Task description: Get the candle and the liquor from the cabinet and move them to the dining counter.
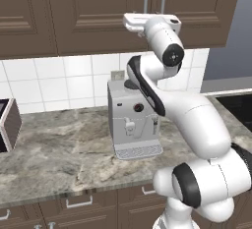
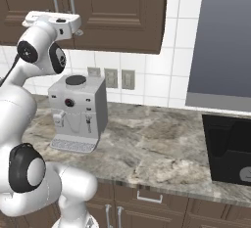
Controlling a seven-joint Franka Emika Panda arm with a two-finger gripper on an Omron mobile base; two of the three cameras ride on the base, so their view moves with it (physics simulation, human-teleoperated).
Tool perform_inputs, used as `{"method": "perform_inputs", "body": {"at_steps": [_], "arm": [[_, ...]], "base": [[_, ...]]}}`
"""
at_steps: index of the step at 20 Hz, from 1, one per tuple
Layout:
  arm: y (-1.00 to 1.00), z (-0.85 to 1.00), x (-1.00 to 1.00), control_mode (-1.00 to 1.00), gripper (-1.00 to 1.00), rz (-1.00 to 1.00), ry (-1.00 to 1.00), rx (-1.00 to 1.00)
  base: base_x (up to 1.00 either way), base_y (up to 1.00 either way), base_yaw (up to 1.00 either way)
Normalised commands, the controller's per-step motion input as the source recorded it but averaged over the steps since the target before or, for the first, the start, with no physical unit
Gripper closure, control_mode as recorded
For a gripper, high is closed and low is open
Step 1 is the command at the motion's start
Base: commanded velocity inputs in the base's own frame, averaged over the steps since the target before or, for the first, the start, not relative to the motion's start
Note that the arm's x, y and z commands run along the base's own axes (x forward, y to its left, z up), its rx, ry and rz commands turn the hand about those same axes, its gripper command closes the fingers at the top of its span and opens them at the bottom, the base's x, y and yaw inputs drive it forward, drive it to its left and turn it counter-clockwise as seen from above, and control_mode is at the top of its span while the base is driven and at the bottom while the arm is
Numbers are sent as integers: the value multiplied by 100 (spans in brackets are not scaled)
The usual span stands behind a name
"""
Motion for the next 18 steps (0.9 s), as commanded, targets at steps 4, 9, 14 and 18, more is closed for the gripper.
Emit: {"method": "perform_inputs", "body": {"at_steps": [4, 9, 14, 18], "arm": [[0, 0, 19, -100, -100, 0, 0, 0], [4, 0, 15, -100, -100, 0, 0, 0], [5, 0, 21, -100, 100, 0, 0, 0], [1, 0, 13, -100, 100, 0, 0, 0]], "base": [[0, 0, 0], [0, 0, 0], [0, 0, 0], [0, 0, 0]]}}
